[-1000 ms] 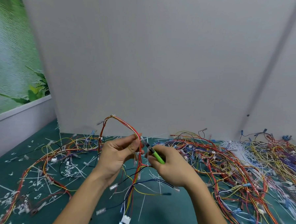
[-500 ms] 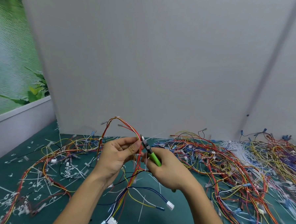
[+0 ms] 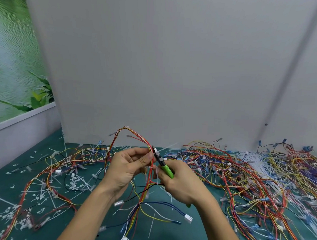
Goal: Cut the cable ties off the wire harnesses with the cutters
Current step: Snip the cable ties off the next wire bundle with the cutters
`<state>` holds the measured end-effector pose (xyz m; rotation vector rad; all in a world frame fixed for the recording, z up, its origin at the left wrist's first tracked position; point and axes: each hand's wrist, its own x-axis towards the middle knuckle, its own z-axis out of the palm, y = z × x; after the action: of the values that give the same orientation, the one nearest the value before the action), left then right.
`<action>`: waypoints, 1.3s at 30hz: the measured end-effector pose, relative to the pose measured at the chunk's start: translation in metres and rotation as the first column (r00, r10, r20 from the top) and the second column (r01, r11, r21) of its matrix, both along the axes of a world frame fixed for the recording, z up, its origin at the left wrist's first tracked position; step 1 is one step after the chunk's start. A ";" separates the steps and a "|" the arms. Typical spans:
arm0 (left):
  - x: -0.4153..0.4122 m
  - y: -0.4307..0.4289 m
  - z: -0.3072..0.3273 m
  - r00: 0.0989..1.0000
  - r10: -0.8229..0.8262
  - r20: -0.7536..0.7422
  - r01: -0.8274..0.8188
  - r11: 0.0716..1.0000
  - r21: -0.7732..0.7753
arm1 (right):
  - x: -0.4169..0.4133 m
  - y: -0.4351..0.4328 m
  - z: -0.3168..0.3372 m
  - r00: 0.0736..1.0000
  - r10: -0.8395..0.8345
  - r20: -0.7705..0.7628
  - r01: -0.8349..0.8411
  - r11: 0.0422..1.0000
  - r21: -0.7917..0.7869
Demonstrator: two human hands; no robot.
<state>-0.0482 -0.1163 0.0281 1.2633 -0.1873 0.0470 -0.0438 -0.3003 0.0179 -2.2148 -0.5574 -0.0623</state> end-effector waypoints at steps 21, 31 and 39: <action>0.003 0.002 -0.002 0.997 -0.060 -0.052 0.060 0.998 -0.009 | 0.002 0.007 -0.003 0.999 -0.045 0.010 0.045 0.999 -0.001; 0.001 -0.002 -0.003 0.998 -0.052 -0.038 0.053 0.998 0.022 | -0.001 0.007 0.002 0.999 -0.038 -0.018 0.037 0.999 -0.022; 0.004 0.000 -0.005 1.000 -0.022 -0.009 0.022 0.999 0.048 | -0.007 0.010 0.008 0.995 -0.023 -0.096 0.024 1.000 0.010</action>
<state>-0.0441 -0.1161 0.0236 1.3088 -0.1958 0.0184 -0.0507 -0.2905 0.0259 -2.2010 -0.4771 0.0279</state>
